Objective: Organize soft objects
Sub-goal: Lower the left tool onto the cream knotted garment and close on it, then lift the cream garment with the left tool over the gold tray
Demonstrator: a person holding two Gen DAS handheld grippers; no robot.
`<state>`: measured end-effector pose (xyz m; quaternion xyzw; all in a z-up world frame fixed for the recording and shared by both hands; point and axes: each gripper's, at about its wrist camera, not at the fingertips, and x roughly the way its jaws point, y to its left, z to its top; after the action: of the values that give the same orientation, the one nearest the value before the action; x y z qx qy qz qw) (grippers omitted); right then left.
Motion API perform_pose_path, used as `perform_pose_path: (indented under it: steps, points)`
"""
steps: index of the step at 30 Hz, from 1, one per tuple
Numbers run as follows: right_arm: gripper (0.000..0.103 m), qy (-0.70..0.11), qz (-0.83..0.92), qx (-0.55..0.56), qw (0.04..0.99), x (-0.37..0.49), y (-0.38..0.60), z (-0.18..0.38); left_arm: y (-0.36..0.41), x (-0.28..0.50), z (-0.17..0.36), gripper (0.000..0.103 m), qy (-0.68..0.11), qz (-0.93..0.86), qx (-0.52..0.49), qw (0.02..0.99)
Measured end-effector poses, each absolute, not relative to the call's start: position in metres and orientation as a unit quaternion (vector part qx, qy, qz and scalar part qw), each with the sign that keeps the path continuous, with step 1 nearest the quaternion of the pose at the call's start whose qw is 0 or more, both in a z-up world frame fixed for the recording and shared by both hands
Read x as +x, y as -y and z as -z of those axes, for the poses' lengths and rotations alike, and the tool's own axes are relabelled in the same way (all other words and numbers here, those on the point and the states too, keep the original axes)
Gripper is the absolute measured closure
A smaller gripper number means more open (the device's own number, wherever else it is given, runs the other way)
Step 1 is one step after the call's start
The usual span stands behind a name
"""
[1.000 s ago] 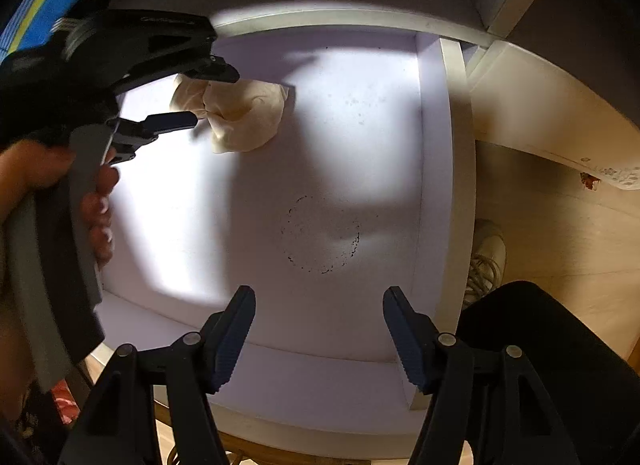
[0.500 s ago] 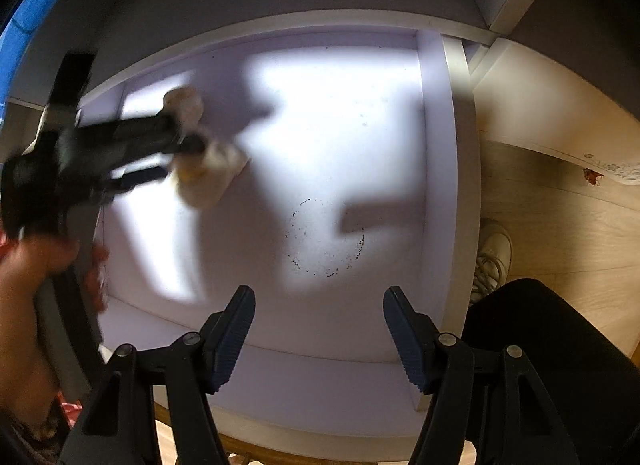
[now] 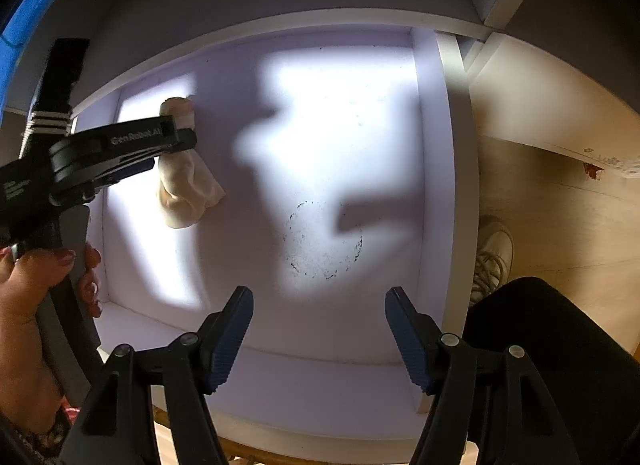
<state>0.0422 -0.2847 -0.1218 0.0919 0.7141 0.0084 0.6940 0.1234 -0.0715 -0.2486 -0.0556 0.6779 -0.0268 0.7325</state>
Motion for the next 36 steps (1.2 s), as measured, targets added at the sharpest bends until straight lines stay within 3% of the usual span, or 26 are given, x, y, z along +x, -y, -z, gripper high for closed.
perform_pose_path:
  steps: [4,17,21,36]
  points:
    - [0.034,-0.713,-0.011,0.091,0.695,0.043,0.284,0.122,0.054,0.113,0.256,0.057,-0.689,0.025,-0.065,0.721]
    - [0.034,-0.713,-0.011,0.083,0.696,0.043,0.28,0.125,0.055,0.096,0.265,0.058,-0.695,0.044,-0.01,0.718]
    - [0.034,-0.712,-0.013,0.083,0.697,0.044,0.281,0.124,0.037,0.096,0.261,0.069,-0.692,0.056,0.01,0.72]
    - [0.034,-0.709,-0.015,0.083,0.701,0.044,0.282,0.121,0.035,0.097,0.251,0.074,-0.687,0.096,0.019,0.72]
